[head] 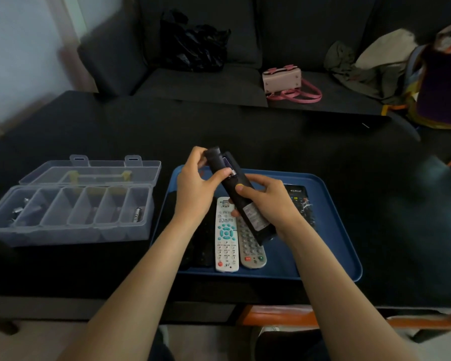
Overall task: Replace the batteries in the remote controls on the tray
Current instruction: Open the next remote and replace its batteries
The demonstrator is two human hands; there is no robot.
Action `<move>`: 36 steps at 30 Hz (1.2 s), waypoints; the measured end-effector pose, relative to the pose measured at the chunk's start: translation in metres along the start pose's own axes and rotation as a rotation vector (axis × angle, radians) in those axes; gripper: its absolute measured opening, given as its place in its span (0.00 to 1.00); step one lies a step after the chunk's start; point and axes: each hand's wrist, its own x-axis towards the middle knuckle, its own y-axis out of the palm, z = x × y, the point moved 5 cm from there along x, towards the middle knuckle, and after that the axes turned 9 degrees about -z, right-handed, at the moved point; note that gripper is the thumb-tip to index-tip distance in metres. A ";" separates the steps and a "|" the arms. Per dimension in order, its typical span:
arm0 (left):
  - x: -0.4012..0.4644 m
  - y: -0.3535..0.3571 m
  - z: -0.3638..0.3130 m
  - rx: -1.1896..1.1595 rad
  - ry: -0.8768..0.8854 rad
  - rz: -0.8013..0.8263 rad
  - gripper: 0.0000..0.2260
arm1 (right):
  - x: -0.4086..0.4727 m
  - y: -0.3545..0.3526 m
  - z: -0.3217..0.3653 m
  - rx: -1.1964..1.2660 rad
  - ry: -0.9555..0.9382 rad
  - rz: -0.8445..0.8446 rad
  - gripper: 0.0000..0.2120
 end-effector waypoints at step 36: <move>-0.001 -0.004 0.000 0.423 0.276 -0.002 0.14 | 0.007 0.004 -0.012 -0.107 -0.043 -0.083 0.15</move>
